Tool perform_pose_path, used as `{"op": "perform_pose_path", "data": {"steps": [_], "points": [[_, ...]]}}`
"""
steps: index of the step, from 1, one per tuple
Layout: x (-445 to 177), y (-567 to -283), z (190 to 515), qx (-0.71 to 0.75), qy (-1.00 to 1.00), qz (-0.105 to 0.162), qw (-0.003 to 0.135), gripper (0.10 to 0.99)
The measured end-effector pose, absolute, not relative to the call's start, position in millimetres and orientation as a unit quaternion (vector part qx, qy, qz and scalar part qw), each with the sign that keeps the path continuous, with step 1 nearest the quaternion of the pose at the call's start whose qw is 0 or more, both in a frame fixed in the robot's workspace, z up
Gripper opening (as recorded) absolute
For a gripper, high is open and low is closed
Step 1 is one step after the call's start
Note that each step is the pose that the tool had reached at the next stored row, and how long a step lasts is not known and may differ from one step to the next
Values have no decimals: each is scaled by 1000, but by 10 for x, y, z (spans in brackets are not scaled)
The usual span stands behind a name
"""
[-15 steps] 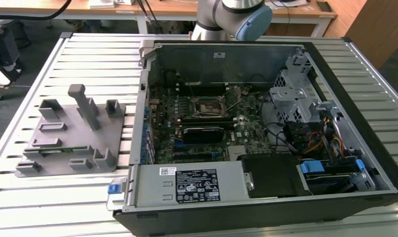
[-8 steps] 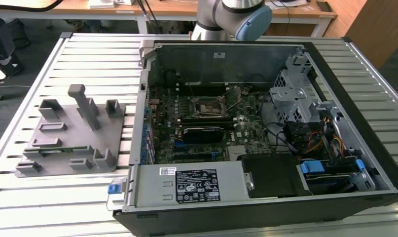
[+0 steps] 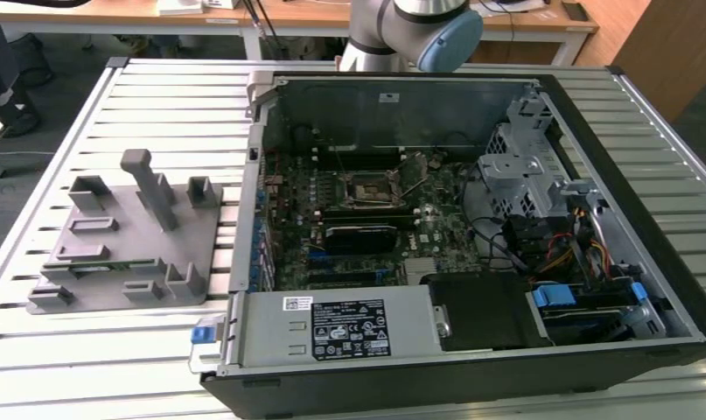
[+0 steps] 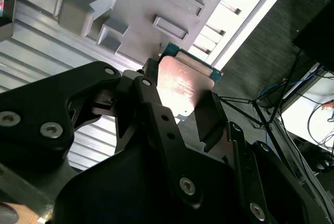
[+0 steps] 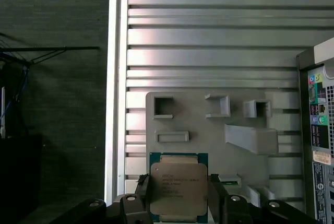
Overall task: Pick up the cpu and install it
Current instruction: 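Pick up the cpu and move it towards the insertion slot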
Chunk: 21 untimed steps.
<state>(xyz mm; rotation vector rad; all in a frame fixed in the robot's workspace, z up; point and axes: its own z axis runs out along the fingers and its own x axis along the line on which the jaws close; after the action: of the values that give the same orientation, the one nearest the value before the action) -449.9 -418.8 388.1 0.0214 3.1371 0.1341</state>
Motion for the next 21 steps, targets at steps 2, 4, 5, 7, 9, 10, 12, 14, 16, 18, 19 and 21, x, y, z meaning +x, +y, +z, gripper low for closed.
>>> {"op": "perform_pose_path", "data": {"steps": [2, 4, 5, 7, 9, 10, 12, 14, 16, 18, 19, 21], "points": [[-4492, -4187, 3884, 7, 999, 43, 1, 525], [-4480, -4188, 3885, 7, 999, 43, 1, 525], [-4473, -4188, 3885, 7, 999, 43, 1, 525], [-4456, -4188, 3885, 7, 999, 43, 1, 525], [-4437, -4188, 3885, 7, 999, 43, 1, 525], [-4427, -4188, 3885, 7, 999, 43, 1, 525], [-4408, -4188, 3885, 7, 999, 43, 1, 525], [-4387, -4188, 3885, 7, 999, 43, 1, 525], [-4364, -4188, 3884, 7, 999, 43, 1, 525], [-4342, -4188, 3885, 7, 999, 43, 1, 525], [-4332, -4188, 3885, 7, 999, 43, 1, 525], [-4308, -4188, 3885, 7, 999, 43, 1, 525]]}}
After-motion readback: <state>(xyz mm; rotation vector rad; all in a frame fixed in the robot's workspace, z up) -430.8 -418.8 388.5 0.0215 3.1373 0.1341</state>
